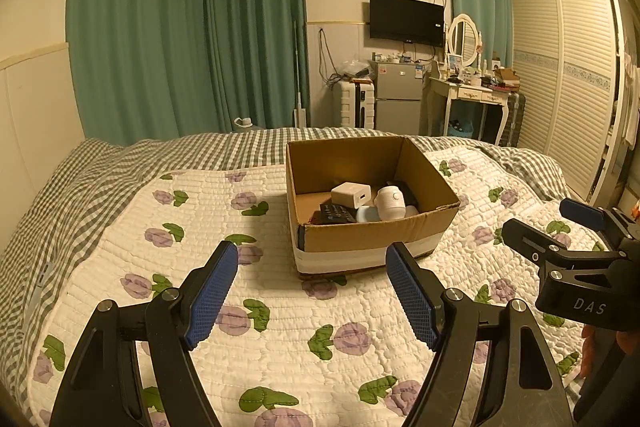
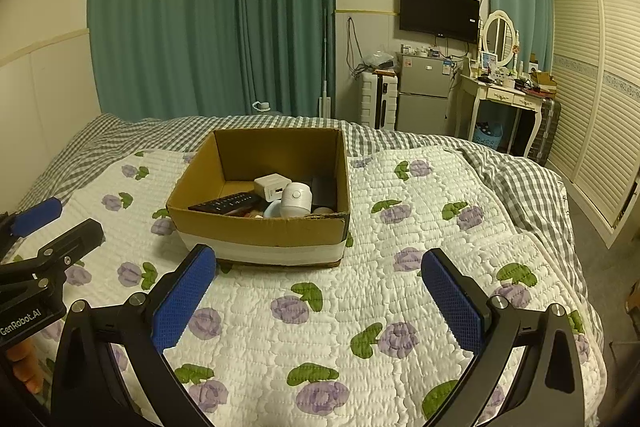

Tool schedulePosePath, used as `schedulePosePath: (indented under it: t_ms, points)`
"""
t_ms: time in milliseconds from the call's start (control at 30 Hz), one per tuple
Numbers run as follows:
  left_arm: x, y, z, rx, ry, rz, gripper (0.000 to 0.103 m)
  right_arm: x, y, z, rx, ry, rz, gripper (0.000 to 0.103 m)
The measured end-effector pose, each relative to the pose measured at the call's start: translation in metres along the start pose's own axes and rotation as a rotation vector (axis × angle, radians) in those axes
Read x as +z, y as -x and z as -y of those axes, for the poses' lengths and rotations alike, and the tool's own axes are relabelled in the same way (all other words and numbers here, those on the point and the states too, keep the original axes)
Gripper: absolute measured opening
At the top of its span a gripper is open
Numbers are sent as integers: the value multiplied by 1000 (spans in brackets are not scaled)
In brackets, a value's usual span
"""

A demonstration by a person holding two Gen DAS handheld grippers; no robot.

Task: Organize rigid objects

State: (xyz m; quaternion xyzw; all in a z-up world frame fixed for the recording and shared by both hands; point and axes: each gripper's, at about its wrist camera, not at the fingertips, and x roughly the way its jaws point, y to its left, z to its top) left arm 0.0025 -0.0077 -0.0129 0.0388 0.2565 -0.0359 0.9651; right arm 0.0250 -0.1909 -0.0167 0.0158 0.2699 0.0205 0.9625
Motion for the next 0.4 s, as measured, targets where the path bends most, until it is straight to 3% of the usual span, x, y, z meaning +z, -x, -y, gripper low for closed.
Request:
schedulePosePath:
  t_ms: [400]
  points:
    - [-3,1,1,10,-10,10,79,-2,-2,-2,4,0,-11,103]
